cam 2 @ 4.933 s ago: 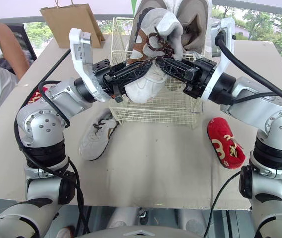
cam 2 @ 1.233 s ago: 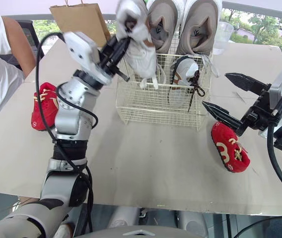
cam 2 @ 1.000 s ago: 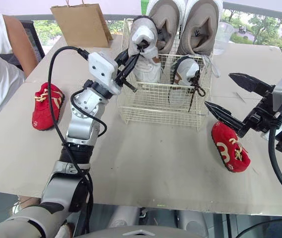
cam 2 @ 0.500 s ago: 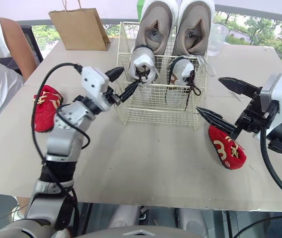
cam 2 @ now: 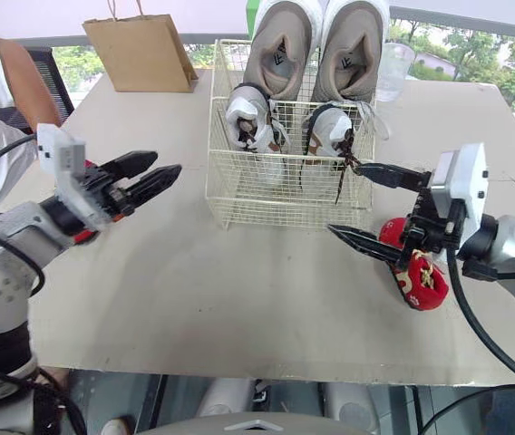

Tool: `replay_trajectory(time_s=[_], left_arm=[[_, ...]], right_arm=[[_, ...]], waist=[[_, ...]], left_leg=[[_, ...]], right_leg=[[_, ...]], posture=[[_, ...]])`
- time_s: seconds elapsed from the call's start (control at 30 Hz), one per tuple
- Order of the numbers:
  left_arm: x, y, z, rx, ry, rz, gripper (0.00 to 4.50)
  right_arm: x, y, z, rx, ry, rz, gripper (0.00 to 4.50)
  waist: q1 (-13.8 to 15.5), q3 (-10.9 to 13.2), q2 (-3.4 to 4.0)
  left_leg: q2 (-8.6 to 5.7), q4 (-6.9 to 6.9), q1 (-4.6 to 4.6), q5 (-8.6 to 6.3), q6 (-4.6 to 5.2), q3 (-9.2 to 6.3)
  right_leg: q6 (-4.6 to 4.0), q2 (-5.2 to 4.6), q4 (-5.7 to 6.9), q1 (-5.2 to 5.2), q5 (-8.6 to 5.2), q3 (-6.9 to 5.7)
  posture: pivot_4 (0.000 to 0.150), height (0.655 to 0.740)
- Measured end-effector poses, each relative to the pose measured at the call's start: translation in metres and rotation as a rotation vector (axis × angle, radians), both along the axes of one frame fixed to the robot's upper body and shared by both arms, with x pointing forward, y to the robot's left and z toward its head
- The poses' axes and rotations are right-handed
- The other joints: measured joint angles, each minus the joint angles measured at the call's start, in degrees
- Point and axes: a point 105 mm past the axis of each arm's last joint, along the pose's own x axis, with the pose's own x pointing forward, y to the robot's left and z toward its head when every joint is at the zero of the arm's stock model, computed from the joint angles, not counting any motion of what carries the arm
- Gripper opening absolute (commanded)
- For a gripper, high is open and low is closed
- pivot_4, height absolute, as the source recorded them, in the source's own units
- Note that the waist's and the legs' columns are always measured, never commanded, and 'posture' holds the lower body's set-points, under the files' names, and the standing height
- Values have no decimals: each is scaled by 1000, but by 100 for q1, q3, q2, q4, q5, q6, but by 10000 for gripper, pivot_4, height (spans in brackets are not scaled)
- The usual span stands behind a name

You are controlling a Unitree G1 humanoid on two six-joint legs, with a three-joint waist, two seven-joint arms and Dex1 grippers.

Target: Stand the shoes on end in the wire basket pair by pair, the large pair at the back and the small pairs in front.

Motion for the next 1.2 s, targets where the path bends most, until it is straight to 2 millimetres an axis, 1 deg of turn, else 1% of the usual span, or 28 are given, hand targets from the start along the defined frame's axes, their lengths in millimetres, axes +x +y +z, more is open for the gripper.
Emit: replay_trajectory(time_s=[0.1, 0.13, 0.2, 0.23, 0.27, 0.33, 0.4, 0.43, 0.47, 0.53, 0.6, 0.63, 0.67, 0.7, 0.77, 0.8, 0.93, 1.03, 1.07, 1.1, 1.2], left_arm=[[-13, 4, -18, -4, 72, -1, 35246], [-17, 3, -22, -5, 91, -17, 35246], [-29, -6, -26, -7, 126, -85, 35246], [-35, -13, -24, -10, 129, -129, 35246], [-44, -24, -22, -4, 134, -197, 35246], [-56, -38, -20, 25, 143, -293, 35246], [-70, -61, -21, 63, 165, -437, 35246], [-75, -67, -23, 72, 174, -482, 35246], [-81, -77, -27, 90, 195, -561, 35246], [-84, -86, -28, 98, 199, -615, 35246], [-90, -98, -31, 127, 204, -724, 35246], [-92, -104, -34, 144, 204, -769, 35246], [-93, -104, -34, 145, 203, -771, 35246], [-92, -107, -34, 152, 197, -794, 35246], [-88, -112, -31, 147, 173, -825, 35246], [-85, -116, -30, 136, 160, -844, 35246], [-82, -123, -36, 129, 169, -893, 35246], [-77, -122, -37, 128, 164, -898, 35246], [-76, -124, -38, 123, 158, -911, 35246], [-76, -125, -37, 123, 157, -916, 35246], [-76, -124, -36, 128, 141, -928, 35246]], right_arm=[[0, 8, -14, -34, 46, 32, 45000], [0, 8, -17, -42, 53, 33, 45000], [-1, 7, -24, -61, 79, 29, 45000], [-2, 4, -30, -78, 97, 19, 45000], [-3, -2, -40, -102, 134, -17, 45000], [-3, -14, -54, -121, 200, -91, 45000], [-7, -29, -67, -163, 255, -208, 45000], [-10, -32, -72, -179, 277, -234, 45000], [-18, -38, -78, -208, 318, -284, 45000], [-26, -44, -82, -233, 349, -329, 45000], [-39, -56, -86, -248, 401, -425, 45000], [-46, -63, -87, -249, 428, -482, 45000], [-46, -63, -87, -250, 429, -485, 45000], [-49, -66, -87, -253, 433, -524, 45000], [-55, -73, -91, -259, 454, -603, 45000], [-59, -80, -94, -248, 486, -660, 45000], [-60, -96, -89, -210, 516, -767, 45000], [-57, -113, -83, -208, 570, -829, 45000], [-51, -122, -79, -213, 609, -845, 45000], [-50, -124, -77, -212, 616, -853, 45000], [-37, -131, -71, -218, 701, -827, 45000]], waist=[[-11, 0, 0], [-9, 0, -1], [7, 2, -3], [37, 2, -3], [77, 1, -4], [123, 1, -3], [147, -1, 2], [144, -2, 3], [134, -2, 4], [128, -4, 6], [121, -5, 7], [111, -5, 8], [107, -6, 8], [101, -6, 7], [120, -8, 7], [121, -9, 5], [89, -9, 4], [84, -8, 3], [85, -8, 3], [91, -7, 2], [82, -7, 2]], left_leg=[[-1, 0, 0, 0, 0, 1], [0, -2, -1, 0, -1, 0], [0, -4, -2, -1, -1, -2], [0, -4, -3, -1, -1, -2], [0, -4, -3, -1, -1, -3], [-2, -4, -3, -1, -1, -1], [-6, -5, -3, -1, -1, -1], [-6, -5, -2, -1, -1, 0], [-6, -8, -1, -1, -2, 0], [-5, -10, 2, -1, -2, -1], [-6, -11, 2, -1, -1, 3], [-5, -11, 3, -1, -1, 7], [-5, -11, 3, -1, -1, 8], [-2, -11, 5, -1, 0, 15], [-3, -11, 5, -1, 0, 13], [-2, -11, 4, -1, 0, 14], [0, -10, 7, -1, 1, 27], [6, -10, 7, -1, 1, 26], [6, -10, 8, -1, 2, 30], [6, -10, 7, -1, 2, 29], [10, -10, 6, -1, 2, 28]], right_leg=[[-1, -6, -1, -1, 0, 0], [-1, -7, 0, -1, -1, -1], [-3, -12, -1, -2, -1, -4], [-3, -15, -3, -2, -1, -6], [-4, -17, -5, 0, -2, -7], [-5, -22, -5, 0, -2, -6], [-17, -26, -4, 0, -9, -6], [-18, -25, -4, 0, -10, -6], [-20, -23, -4, 0, -11, -6], [-21, -18, -3, 1, -11, -5], [-12, -11, -3, 1, -7, -1], [-7, -7, -4, 1, -5, 4], [-7, -6, -4, 0, -5, 5], [-6, 0, -6, 0, -5, 13], [-4, 13, -6, 0, -6, 11], [-4, 33, -8, 0, -6, 16], [-2, 40, -8, -1, -6, 28], [-7, 46, -8, -1, -8, 31], [-17, 47, -8, -1, -13, 34], [-20, 47, -9, -2, -14, 37], [-19, 55, -9, -4, -13, 42]], posture=[[1500, 7400], [1500, 7400], [1500, 7400], [1500, 7400], [1500, 7400], [1500, 7400], [1500, 7400], [1500, 7400], [1500, 7400], [1500, 7400], [1500, 7400], [1500, 7400], [1500, 7400], [1500, 7400], [1500, 7400], [1500, 7400], [1500, 7400], [1500, 7400], [1500, 7400], [1500, 7400], [1500, 7400]])
